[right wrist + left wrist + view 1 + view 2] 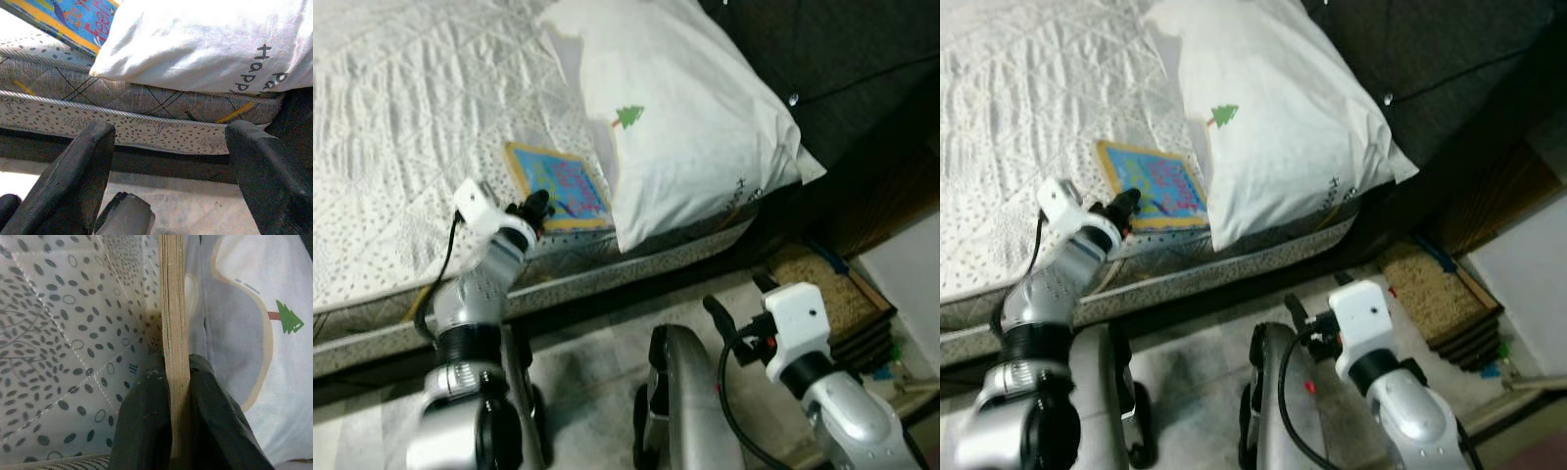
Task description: Clean up the room
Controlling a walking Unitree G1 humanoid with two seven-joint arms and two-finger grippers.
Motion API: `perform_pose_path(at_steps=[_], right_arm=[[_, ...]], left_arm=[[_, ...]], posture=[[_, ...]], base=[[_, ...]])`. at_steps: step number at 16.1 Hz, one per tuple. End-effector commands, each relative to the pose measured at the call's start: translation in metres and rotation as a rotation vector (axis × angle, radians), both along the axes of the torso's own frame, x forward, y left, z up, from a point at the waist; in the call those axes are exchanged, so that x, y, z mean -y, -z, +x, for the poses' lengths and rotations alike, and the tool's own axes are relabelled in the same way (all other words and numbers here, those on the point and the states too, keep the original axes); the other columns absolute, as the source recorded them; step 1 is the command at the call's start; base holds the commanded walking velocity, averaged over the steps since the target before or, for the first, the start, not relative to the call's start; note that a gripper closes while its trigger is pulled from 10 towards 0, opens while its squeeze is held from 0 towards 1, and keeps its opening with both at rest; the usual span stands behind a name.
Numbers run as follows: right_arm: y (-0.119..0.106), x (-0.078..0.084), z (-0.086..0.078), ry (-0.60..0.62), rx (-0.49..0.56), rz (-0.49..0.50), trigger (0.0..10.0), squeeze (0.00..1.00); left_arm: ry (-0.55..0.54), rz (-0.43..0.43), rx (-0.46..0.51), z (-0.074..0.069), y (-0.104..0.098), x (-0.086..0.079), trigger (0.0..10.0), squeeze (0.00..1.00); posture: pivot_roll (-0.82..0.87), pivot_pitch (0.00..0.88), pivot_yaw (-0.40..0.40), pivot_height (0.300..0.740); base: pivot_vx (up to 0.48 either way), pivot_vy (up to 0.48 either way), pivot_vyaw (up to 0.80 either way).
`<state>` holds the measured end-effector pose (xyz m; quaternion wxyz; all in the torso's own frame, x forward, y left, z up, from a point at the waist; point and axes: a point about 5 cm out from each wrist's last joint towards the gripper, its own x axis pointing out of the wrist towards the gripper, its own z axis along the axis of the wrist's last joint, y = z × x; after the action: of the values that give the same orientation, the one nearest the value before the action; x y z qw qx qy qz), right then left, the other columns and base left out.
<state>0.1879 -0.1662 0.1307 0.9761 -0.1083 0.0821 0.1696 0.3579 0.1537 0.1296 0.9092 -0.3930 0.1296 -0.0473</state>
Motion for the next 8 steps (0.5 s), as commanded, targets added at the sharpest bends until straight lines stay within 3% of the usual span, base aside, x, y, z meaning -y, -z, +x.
perform_pose_path(at_steps=[1,4,8], right_arm=[[-0.002,0.004,-0.004,0.008,-0.016,-0.011,10.0,0.00],[-0.002,0.005,-0.002,0.006,-0.021,-0.019,10.0,0.00],[-0.002,0.006,0.002,0.001,-0.023,-0.027,10.0,0.00]], left_arm=[[0.096,-0.034,-0.073,-0.002,0.013,0.017,10.0,0.00],[0.155,-0.018,-0.117,-0.001,0.015,0.015,10.0,0.00],[0.195,0.052,-0.155,-0.001,0.021,-0.002,10.0,0.00]], posture=[[-0.25,0.277,-0.129,0.557],[-0.25,0.272,-0.135,0.557],[-0.25,0.266,-0.139,0.557]], base=[[0.000,0.000,0.00],[0.000,0.000,0.00],[0.000,0.000,0.00]])
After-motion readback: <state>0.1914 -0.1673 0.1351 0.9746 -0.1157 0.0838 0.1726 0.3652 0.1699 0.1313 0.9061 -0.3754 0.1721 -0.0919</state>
